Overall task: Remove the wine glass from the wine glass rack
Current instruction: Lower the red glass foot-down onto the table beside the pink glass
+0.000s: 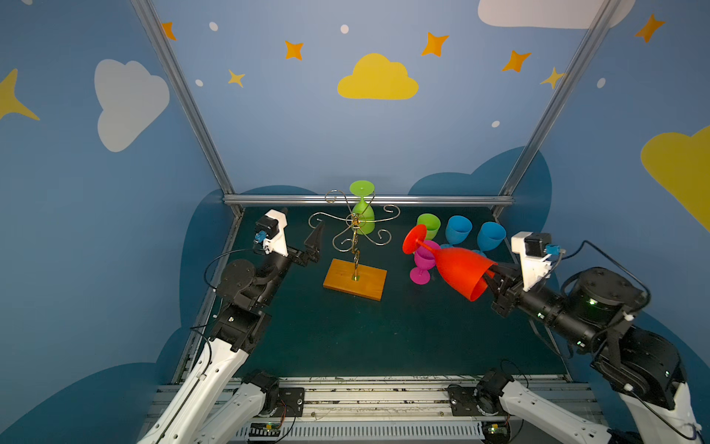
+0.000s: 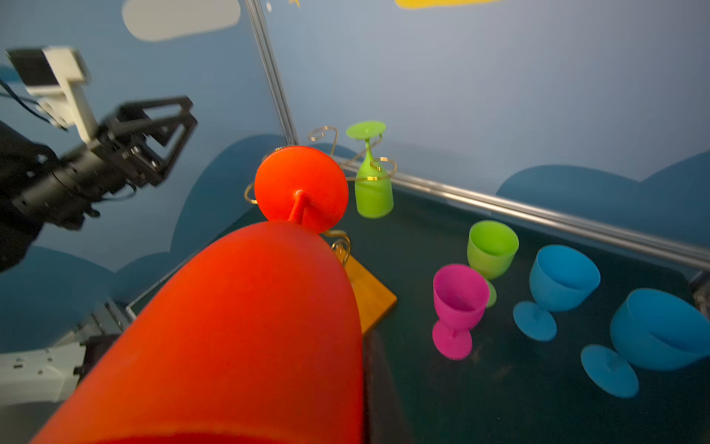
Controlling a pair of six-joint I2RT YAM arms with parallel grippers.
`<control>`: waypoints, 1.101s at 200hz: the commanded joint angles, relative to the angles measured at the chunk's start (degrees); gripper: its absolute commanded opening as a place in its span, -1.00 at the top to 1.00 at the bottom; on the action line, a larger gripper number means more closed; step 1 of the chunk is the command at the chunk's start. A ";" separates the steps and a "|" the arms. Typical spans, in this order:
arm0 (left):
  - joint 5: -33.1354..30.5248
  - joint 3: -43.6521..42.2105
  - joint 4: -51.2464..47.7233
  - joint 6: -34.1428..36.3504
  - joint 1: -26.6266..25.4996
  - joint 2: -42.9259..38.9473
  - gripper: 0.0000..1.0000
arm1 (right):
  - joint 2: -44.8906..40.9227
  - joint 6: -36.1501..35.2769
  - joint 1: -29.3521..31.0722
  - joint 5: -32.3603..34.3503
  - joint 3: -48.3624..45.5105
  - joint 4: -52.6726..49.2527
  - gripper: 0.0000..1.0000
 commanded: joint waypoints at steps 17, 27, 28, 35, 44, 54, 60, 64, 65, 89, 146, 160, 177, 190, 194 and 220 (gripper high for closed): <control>-1.01 -2.96 0.67 -6.04 6.72 -2.22 -0.93 | 2.07 1.79 0.22 0.11 -5.36 -11.90 1.00; -1.19 -4.10 1.14 -6.92 8.17 -2.73 -0.93 | 2.32 2.84 0.31 0.96 -6.77 -13.51 1.00; -1.19 -4.21 1.21 -7.01 8.25 -2.74 -0.93 | 2.34 2.90 0.32 1.06 -6.88 -13.64 1.00; -1.19 -5.05 1.61 -7.56 9.19 -2.95 -0.93 | 2.50 3.53 0.32 1.65 -7.59 -14.73 1.00; -1.30 -6.09 2.06 -8.32 10.34 -3.28 -0.93 | 2.91 4.34 0.30 2.80 -8.14 -16.17 1.00; -1.37 -7.11 2.52 -9.34 11.69 -3.60 -0.94 | 3.47 5.00 0.32 3.83 -8.56 -17.76 1.00; -1.38 -7.74 2.77 -9.94 12.44 -3.72 -0.94 | 3.78 5.68 0.25 4.56 -8.66 -18.80 1.00; -1.37 -8.13 2.79 -10.35 13.01 -3.85 -0.94 | 4.14 6.15 0.21 5.21 -8.67 -19.50 1.00; -1.37 -8.25 2.87 -10.48 13.13 -3.88 -0.94 | 4.21 6.23 0.22 5.34 -8.67 -19.67 1.00; -1.70 -10.80 3.30 -12.21 15.31 -4.73 -0.94 | 7.65 8.00 -0.42 9.44 -8.65 -24.69 1.00; -2.07 -13.06 2.94 -12.67 17.82 -7.12 -0.95 | 14.96 4.31 -10.28 9.33 -9.05 -24.49 1.00; -2.54 -13.45 2.77 -12.24 17.82 -7.83 -0.95 | 17.18 2.94 -13.07 9.16 -8.88 -23.72 1.00; -2.94 -13.77 2.47 -11.86 17.77 -8.66 -0.95 | 19.95 1.57 -16.29 8.31 -8.94 -21.82 1.00; -3.32 -13.89 2.19 -11.58 17.80 -9.11 -0.95 | 22.38 0.89 -18.50 7.63 -8.72 -20.35 1.00; -3.50 -14.01 2.04 -11.46 17.77 -9.24 -0.95 | 23.08 0.62 -19.14 7.30 -8.67 -19.79 1.00; -3.91 -14.14 1.69 -10.97 17.78 -10.04 -0.95 | 27.41 -1.01 -23.33 6.40 -8.80 -15.44 1.00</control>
